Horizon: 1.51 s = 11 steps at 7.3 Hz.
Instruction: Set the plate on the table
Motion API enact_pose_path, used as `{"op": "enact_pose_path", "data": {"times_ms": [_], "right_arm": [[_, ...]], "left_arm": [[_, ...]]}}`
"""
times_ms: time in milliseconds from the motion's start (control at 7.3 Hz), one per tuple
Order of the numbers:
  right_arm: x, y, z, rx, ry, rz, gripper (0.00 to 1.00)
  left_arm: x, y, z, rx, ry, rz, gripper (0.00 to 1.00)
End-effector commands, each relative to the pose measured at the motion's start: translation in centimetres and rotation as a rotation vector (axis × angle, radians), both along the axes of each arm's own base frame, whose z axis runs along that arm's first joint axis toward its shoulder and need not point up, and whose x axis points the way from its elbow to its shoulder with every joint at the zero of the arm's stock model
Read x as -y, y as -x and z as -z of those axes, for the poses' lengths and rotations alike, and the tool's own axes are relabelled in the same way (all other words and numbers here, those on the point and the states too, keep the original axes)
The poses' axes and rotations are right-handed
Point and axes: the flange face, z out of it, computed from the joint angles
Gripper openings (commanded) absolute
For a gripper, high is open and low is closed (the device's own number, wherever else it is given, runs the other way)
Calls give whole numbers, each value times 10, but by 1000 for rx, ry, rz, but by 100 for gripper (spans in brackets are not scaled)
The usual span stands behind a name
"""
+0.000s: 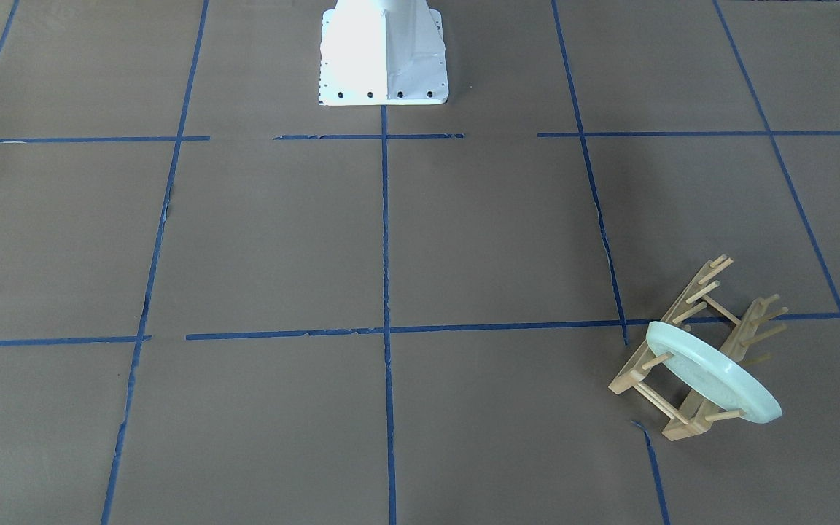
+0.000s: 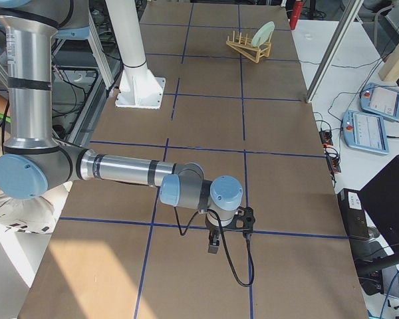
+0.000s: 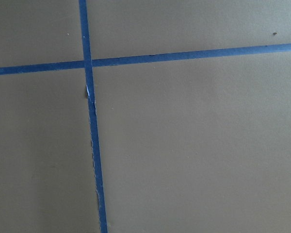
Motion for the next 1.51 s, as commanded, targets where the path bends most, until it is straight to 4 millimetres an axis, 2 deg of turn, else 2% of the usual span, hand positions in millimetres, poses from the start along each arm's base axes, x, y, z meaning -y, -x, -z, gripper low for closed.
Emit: {"op": "enact_pose_path", "data": {"times_ms": [0, 137, 274, 411, 548, 685, 959, 1096, 1233, 1370], "right_arm": [[0, 0, -1, 0, 1, 0, 100], [0, 0, 0, 0, 0, 0, 100], [0, 0, 0, 0, 0, 0, 100], [0, 0, 0, 0, 0, 0, 100], [0, 0, 0, 0, 0, 0, 100], [0, 0, 0, 0, 0, 0, 100], [0, 0, 0, 0, 0, 0, 100], [0, 0, 0, 0, 0, 0, 100], [0, 0, 0, 0, 0, 0, 100], [0, 0, 0, 0, 0, 0, 100]], "left_arm": [[27, -39, 45, -288, 140, 105, 100], [36, -80, 56, -349, 166, 106, 100], [53, -106, 72, -397, 247, 139, 100], [78, -123, 105, -478, 340, 192, 100], [86, -147, 120, -562, 429, 242, 100], [87, -164, 123, -646, 486, 359, 100], [91, -249, 135, -880, 594, 532, 100], [93, -280, 136, -884, 617, 542, 100], [93, -295, 125, -866, 639, 539, 98], [97, -300, 121, -857, 648, 542, 94]]}}
